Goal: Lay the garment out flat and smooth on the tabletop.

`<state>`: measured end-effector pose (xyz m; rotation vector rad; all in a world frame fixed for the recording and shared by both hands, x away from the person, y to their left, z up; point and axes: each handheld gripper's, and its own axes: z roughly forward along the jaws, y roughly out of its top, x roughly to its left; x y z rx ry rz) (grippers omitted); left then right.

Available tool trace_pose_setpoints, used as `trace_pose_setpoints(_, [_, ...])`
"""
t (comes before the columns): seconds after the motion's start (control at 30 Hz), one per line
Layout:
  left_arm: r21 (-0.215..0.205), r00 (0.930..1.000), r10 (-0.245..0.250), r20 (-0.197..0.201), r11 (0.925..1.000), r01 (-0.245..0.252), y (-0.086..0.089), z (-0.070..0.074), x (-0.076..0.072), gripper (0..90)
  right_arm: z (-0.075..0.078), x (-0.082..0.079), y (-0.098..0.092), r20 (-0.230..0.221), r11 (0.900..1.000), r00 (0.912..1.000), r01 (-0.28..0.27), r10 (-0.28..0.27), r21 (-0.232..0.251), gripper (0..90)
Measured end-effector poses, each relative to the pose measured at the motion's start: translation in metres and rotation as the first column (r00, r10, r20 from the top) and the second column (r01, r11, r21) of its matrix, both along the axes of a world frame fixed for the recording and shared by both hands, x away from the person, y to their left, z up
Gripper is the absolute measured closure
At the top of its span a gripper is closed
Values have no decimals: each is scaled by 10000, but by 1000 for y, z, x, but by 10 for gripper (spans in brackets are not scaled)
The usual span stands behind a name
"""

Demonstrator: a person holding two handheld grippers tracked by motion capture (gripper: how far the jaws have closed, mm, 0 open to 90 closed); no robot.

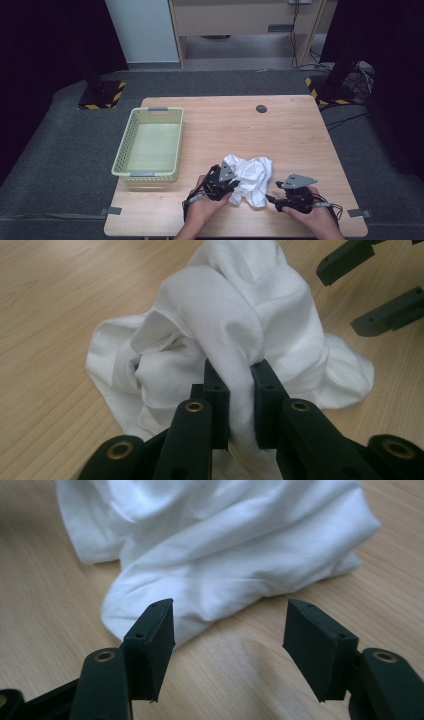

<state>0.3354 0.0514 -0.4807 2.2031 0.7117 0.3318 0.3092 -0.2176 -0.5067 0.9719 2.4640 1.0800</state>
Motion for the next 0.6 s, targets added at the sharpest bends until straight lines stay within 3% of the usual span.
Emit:
trace_pose_setpoints(0.43, [-195, 9997, 9, -224, 9998, -13, -1, -3, 0, 809, -6, -14, 18, 57, 9970, 9969, -780, 780, -2, 362])
trace_pose_setpoints(0.6, [-311, 9996, -36, -277, 9995, 27, -3, -1, -1, 810, -7, -16, 23, 58, 9953, 9953, -971, 970, 56, 316])
